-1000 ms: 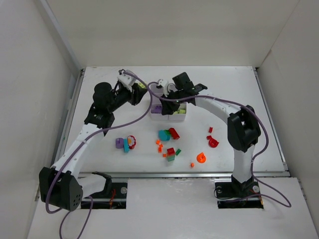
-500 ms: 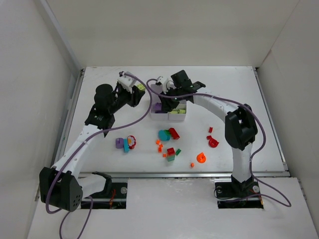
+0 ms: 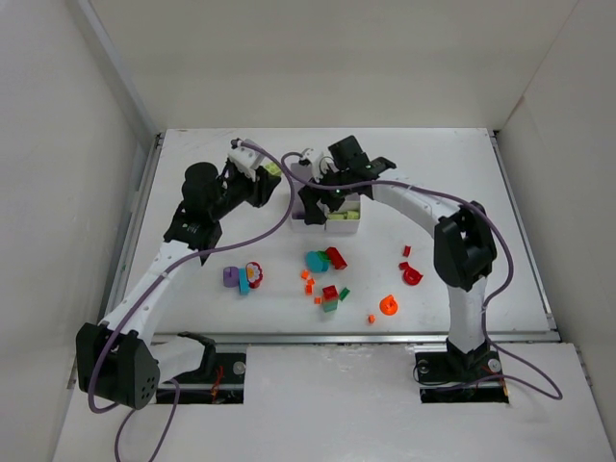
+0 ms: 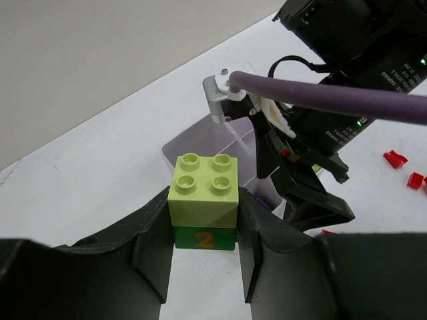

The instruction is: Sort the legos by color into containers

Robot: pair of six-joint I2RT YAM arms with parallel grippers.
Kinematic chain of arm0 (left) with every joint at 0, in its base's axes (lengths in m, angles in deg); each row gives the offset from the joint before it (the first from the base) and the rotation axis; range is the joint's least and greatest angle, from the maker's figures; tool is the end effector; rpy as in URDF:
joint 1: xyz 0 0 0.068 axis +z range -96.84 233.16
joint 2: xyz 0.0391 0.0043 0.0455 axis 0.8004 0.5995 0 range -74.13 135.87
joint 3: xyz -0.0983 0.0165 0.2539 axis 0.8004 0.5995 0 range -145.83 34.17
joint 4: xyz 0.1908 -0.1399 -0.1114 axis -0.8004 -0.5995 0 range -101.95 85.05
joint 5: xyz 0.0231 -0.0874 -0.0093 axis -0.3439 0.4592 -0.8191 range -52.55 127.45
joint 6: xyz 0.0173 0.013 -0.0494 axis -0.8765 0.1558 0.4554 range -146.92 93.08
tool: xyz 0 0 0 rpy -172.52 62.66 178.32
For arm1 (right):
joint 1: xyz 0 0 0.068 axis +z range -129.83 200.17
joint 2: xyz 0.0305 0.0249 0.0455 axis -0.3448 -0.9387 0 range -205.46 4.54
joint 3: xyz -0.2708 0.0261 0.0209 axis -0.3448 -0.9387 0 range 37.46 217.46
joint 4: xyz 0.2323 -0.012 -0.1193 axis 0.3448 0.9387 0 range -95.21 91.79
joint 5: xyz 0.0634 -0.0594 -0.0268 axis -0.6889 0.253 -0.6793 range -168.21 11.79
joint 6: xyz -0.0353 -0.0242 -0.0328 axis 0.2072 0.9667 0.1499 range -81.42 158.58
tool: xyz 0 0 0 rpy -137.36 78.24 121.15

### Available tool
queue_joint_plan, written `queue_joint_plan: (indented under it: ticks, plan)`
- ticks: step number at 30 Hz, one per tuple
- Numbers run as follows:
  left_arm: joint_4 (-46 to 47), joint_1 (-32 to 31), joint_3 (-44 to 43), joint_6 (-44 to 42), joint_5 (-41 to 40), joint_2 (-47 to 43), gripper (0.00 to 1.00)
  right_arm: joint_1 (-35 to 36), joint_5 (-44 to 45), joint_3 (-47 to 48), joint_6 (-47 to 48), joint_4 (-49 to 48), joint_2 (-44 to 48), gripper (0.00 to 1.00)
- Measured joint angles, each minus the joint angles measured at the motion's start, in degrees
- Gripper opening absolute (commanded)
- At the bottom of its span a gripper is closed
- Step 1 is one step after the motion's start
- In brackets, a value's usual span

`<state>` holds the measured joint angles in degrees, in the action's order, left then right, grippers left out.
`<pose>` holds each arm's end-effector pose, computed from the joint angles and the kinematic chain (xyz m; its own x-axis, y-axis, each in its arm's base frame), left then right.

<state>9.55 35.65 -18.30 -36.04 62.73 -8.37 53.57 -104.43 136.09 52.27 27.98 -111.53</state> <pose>0.2530 -0.0958 0.3585 0.1276 0.1101 -0.9857 0.6675 0.7255 0.1674 0.3712 0.2635 0.2526 -0.4547 -0.5543 -0.6971 -0.8599 0.4770 0.1817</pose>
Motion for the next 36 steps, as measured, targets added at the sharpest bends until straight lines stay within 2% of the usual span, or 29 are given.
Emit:
queue_joint_plan:
  ticks: [5,10,14,17,21,23,26,28,32,36]
  plan:
    - [-0.13,0.0,0.0,-0.98,2.8,0.0,0.0,-0.74,-0.22,-0.66,0.02,-0.5,1.49,0.97]
    - [-0.44,0.0,0.0,-2.86,8.83,-0.11,0.0,-2.51,0.61,-6.12,1.68,-1.77,12.31,0.96]
    - [-0.63,0.02,-0.02,-4.39,16.37,-0.11,0.0,-3.28,0.72,-8.39,4.76,-4.31,23.23,0.87]
    - [-1.18,0.0,-0.48,-5.7,23.78,0.09,0.0,-3.28,-1.11,-9.94,7.1,-7.15,30.36,0.7]
    - [-2.19,0.0,-3.1,-6.88,33.77,1.79,0.0,-2.84,-3.96,-12.37,8.83,-9.6,36.06,0.69]
    - [-2.32,0.0,-4.59,-7.15,37.75,2.89,0.0,-1.99,-5.42,-13.44,9.81,-10.16,37.13,0.76]
    - [-2.49,0.0,-6.4,-7.39,42.66,4.61,0.0,-0.26,-7.04,-14.34,11.28,-10.54,37.11,0.79]
    - [-2.75,0.0,-7.06,-7.5,44.74,5.4,0.0,0.81,-7.96,-14.36,12.04,-10.69,36.5,0.79]
    - [-4.96,-0.02,-7.93,-8.63,47.06,6.19,0.0,1.88,-10.21,-14.03,12.7,-10.88,34.86,0.71]
    - [-7.13,-0.04,-8.7,-9.94,47.58,6.6,0.0,2.12,-12.44,-13.9,13.07,-10.95,33.62,0.69]
